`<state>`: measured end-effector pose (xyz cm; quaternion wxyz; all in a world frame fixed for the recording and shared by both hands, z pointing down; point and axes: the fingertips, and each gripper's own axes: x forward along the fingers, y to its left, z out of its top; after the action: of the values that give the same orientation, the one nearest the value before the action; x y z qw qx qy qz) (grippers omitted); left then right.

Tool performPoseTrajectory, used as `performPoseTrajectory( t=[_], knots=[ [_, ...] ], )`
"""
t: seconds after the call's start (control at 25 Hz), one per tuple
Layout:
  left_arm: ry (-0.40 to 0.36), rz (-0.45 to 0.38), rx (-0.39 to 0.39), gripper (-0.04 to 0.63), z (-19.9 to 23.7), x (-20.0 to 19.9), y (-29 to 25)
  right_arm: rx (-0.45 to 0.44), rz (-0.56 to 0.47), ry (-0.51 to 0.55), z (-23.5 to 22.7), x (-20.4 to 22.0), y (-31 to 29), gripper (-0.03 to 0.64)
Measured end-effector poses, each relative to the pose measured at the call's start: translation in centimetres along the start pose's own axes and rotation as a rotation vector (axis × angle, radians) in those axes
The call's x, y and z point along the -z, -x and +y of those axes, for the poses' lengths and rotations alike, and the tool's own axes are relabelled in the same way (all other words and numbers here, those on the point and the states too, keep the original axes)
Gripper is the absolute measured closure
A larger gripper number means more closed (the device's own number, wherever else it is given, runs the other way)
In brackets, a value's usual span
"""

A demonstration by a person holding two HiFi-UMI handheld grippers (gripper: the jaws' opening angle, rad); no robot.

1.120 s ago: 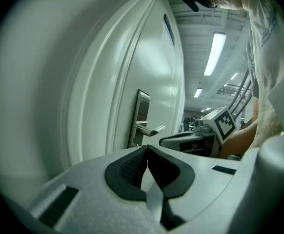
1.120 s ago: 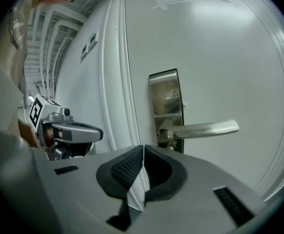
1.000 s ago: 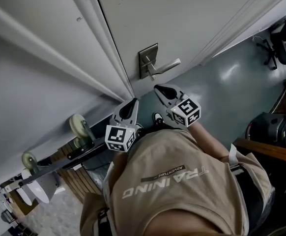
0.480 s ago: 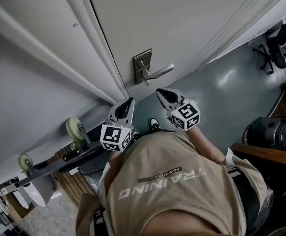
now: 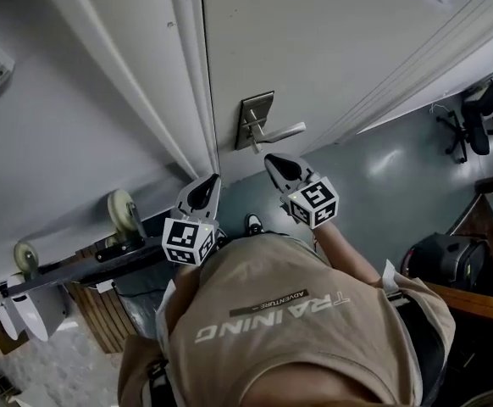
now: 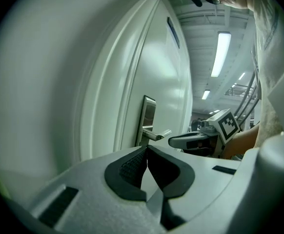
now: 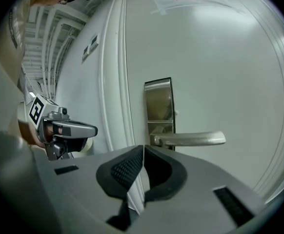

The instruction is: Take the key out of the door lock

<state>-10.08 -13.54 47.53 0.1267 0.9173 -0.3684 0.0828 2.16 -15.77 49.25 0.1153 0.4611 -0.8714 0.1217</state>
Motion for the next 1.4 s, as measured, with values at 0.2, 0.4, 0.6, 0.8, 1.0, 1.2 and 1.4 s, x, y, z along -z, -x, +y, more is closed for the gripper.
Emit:
performPoseTrajectory(
  t=[0.2,0.4,0.6,0.8,1.0,1.2,1.4],
  knots=[
    [-0.01,-0.002,-0.006,0.586,-0.2,-0.1,0.2,-0.016,0.009,0.008,-0.1,-0.2,0.3,0.601],
    [-0.048,-0.008,-0.007,0.586,0.2,-1.2,0.4,-0.013,-0.008,0.008,-0.1,-0.6,0.6,0.601],
    [-0.058,-0.017,-0.014,0.586,0.1,-1.7,0.4,-0.008,0.052,-0.011,-0.7,0.8,0.3,0.601],
    [-0.04,-0.019,-0.036,0.586,0.3,-1.5,0.9,0.003,0.138,-0.056,-1.4,2.5,-0.1,0.601],
    [-0.024,-0.007,-0.047,0.586,0.5,-0.7,1.2,0.004,0.135,-0.073,-1.6,2.5,-0.4,0.601],
    [-0.01,-0.02,-0.05,0.586,0.7,-0.6,1.0,0.002,0.157,-0.1,-1.4,3.4,-0.9,0.601],
    [0.013,-0.033,-0.073,0.586,1.4,-0.2,1.0,-0.021,0.149,-0.385,-2.3,4.6,-1.5,0.601]
  ],
)
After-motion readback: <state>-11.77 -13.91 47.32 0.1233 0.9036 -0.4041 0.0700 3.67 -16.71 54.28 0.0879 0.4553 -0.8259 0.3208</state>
